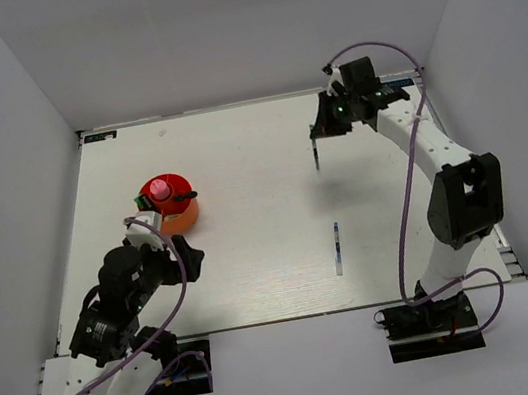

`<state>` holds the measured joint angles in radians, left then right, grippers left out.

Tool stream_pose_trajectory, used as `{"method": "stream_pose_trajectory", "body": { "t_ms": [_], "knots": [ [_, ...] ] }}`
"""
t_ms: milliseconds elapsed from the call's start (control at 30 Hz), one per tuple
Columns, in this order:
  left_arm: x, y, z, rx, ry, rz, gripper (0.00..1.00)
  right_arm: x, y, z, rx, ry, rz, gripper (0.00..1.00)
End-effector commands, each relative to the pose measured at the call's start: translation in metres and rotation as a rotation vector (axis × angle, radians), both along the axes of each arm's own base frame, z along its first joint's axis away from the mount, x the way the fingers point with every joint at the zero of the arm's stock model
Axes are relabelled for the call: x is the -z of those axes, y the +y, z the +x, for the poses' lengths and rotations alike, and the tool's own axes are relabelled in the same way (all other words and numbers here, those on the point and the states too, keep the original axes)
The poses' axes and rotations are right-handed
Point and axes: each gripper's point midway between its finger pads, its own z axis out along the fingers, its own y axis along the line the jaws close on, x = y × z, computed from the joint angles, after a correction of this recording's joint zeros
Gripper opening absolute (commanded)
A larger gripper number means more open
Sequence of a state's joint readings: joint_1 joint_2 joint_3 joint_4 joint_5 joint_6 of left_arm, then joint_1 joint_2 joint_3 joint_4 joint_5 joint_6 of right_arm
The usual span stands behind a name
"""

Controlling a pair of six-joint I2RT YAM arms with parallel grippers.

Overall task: Sort the stationery into containers
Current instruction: Grab a piece of stationery with the right arm, then place the stationery into the container

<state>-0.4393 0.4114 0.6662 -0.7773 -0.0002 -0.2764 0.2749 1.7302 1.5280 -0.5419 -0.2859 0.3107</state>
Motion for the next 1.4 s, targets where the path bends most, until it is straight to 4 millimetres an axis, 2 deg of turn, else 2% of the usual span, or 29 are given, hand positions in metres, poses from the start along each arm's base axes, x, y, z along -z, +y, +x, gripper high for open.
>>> {"method": "stream_pose_trajectory", "body": {
  "t_ms": [0,33,100,133,167,200,233,267,367,433,467,500,533,567,633,667,700,767,900,933,1000,1033,1133,1167,1233,1367],
  "knots": [
    [-0.049,0.003,0.016,-0.077,-0.135,-0.085,0.95,-0.065,0.042,0.025,-0.137,-0.189,0.081,0.00],
    [-0.061,0.004,0.020,-0.098,-0.169,-0.107,0.95,-0.057,0.059,0.026,-0.184,-0.180,0.082,0.00],
    [-0.074,0.007,0.022,-0.126,-0.196,-0.134,0.95,-0.089,0.080,0.041,-0.237,-0.280,0.110,0.00],
    [-0.087,0.007,0.023,-0.137,-0.230,-0.162,0.95,-0.109,0.097,0.039,-0.276,-0.327,0.133,0.00],
    [-0.094,0.011,0.026,-0.164,-0.245,-0.170,0.95,-0.108,0.110,0.044,-0.302,-0.341,0.146,0.00],
    [-0.100,0.011,0.027,-0.174,-0.262,-0.186,0.95,-0.116,0.118,0.051,-0.316,-0.378,0.152,0.00],
    [-0.109,0.014,0.029,-0.193,-0.284,-0.194,0.95,-0.130,0.137,0.046,-0.355,-0.417,0.175,0.00],
    [-0.118,0.015,0.030,-0.201,-0.307,-0.206,0.95,-0.124,0.149,0.051,-0.373,-0.425,0.186,0.00],
    [-0.140,0.018,0.032,-0.221,-0.355,-0.235,0.95,-0.147,0.185,0.050,-0.427,-0.546,0.252,0.00],
    [-0.150,0.019,0.033,-0.225,-0.375,-0.240,0.95,-0.170,0.202,0.051,-0.450,-0.654,0.299,0.00],
    [-0.156,0.019,0.033,-0.225,-0.386,-0.245,0.95,-0.164,0.217,0.046,-0.471,-0.651,0.313,0.00],
    [-0.157,0.019,0.034,-0.226,-0.389,-0.241,0.95,-0.176,0.225,0.049,-0.476,-0.719,0.342,0.00],
    [-0.161,0.020,0.034,-0.227,-0.398,-0.243,0.95,-0.176,0.232,0.048,-0.485,-0.726,0.354,0.00],
    [-0.161,0.020,0.034,-0.226,-0.397,-0.242,0.95,-0.187,0.245,0.042,-0.503,-0.765,0.380,0.00],
    [-0.162,0.020,0.034,-0.225,-0.403,-0.237,0.95,-0.181,0.264,0.044,-0.519,-0.797,0.409,0.00],
    [-0.161,0.020,0.034,-0.223,-0.402,-0.232,0.95,-0.193,0.272,0.039,-0.531,-0.827,0.432,0.00],
    [-0.161,0.021,0.034,-0.227,-0.404,-0.231,0.95,-0.186,0.281,0.042,-0.540,-0.845,0.446,0.00],
    [-0.160,0.022,0.034,-0.227,-0.407,-0.220,0.95,-0.203,0.293,0.037,-0.556,-0.939,0.480,0.00],
    [-0.158,0.023,0.035,-0.225,-0.409,-0.205,0.95,-0.192,0.325,0.025,-0.611,-1.007,0.513,0.00],
    [-0.155,0.022,0.035,-0.222,-0.403,-0.199,0.95,-0.198,0.329,0.024,-0.606,-1.055,0.531,0.00],
    [-0.153,0.022,0.036,-0.222,-0.401,-0.194,0.95,-0.193,0.339,0.020,-0.603,-1.075,0.548,0.00],
    [-0.149,0.022,0.037,-0.221,-0.395,-0.185,0.95,-0.182,0.344,0.024,-0.599,-1.068,0.546,0.00],
    [-0.141,0.021,0.038,-0.220,-0.383,-0.175,0.95,-0.184,0.358,0.012,-0.608,-1.102,0.586,0.00],
    [-0.139,0.022,0.038,-0.221,-0.377,-0.169,0.95,-0.174,0.362,0.013,-0.613,-1.096,0.584,0.00],
    [-0.134,0.022,0.038,-0.223,-0.373,-0.166,0.95,-0.168,0.370,0.007,-0.621,-1.105,0.598,0.00],
    [-0.128,0.024,0.037,-0.232,-0.368,-0.162,0.95,-0.144,0.381,0.009,-0.611,-1.061,0.599,0.00]
  ]
}}
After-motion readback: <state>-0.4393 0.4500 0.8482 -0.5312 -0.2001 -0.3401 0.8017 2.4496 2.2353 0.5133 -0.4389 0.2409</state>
